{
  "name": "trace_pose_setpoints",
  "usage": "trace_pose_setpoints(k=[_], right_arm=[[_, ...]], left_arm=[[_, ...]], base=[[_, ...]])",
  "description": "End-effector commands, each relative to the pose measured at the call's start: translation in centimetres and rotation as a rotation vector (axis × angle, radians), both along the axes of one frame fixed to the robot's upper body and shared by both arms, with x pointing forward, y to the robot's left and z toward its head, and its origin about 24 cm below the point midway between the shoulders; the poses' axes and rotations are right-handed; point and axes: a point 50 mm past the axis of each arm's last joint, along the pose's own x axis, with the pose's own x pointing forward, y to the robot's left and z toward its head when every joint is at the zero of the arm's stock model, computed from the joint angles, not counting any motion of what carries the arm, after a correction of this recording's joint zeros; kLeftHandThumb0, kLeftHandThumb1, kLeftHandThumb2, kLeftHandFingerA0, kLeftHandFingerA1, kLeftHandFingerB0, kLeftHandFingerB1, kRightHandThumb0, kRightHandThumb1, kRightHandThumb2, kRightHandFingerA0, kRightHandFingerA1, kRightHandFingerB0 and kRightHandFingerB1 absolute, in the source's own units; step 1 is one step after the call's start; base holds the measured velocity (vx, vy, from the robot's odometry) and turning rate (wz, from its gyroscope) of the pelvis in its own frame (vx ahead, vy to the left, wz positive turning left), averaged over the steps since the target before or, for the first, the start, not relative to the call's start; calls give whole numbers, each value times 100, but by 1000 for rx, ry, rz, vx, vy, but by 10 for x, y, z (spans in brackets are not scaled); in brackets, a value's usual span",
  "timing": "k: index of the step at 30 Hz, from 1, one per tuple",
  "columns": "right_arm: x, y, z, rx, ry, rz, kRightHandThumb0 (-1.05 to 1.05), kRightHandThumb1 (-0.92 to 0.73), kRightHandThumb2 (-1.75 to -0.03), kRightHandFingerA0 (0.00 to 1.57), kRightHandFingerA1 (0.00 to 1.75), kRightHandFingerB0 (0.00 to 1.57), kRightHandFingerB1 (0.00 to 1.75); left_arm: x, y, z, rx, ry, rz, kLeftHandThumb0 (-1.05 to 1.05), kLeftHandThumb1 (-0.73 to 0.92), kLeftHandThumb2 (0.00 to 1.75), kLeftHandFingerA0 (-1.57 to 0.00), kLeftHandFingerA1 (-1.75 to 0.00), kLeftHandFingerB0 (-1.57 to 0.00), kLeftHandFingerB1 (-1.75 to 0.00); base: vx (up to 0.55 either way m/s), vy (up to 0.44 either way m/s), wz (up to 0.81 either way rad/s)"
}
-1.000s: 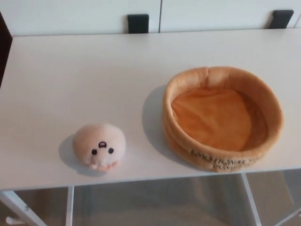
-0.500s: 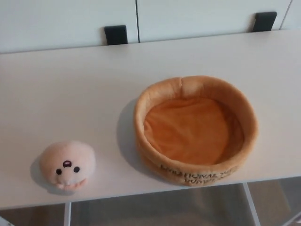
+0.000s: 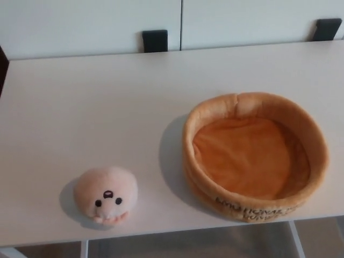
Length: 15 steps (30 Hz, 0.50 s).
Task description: The robot walks towards a table in front, picks a dumpling toy with left hand and puts it in an orange round plate
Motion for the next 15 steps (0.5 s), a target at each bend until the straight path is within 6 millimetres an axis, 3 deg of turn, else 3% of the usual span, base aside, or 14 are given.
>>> trace_pose_setpoints(k=[1,3,4,8,9,10,11,14,15], right_arm=[[-1,-6,2,-26,19,-3,-36,-53,-72,68,55,46,46],[-6,-6,1,-16,22,-7,-35,-54,-72,66,54,46,46],[-8,-6,0,-13,24,-12,-34,-54,-72,66,55,46,46],[-10,-5,0,-12,25,-14,-34,-54,-72,66,55,46,46],[-10,-5,-1,-14,29,-8,-35,-54,-73,66,56,45,47],[-11,-5,-1,-17,34,2,-35,-54,-73,66,56,45,47],[-11,-5,-1,-15,30,1,-35,-53,-73,67,57,45,48],[-19,-5,-3,-12,42,-8,-35,-53,-73,67,57,45,48],[-17,-6,-2,-23,34,-10,-34,-53,-72,69,57,46,47]], left_arm=[[0,3,1,6,16,0,-33,55,56,-64,-64,-37,-35],[0,3,1,12,18,-11,-35,54,56,-65,-64,-39,-36],[-2,3,1,11,22,-13,-36,54,56,-61,-53,-39,-36],[-2,3,1,11,23,-14,-36,54,56,-61,-53,-39,-36],[-1,3,1,12,21,-17,-40,41,75,-61,-71,-33,-47],[0,3,2,13,18,-20,-40,41,75,-61,-71,-33,-47],[2,3,2,10,19,-48,-35,57,57,-58,-53,-37,-35],[-1,2,2,3,31,-80,-35,57,57,-60,-49,-37,-36],[7,-1,3,-17,5,-96,-42,44,74,-55,-67,-31,-46]], base=[[-32,-92,3],[-12,-93,1],[0,0,0],[0,0,0],[0,0,0],[0,0,0],[0,0,0],[0,0,0],[0,0,0]])
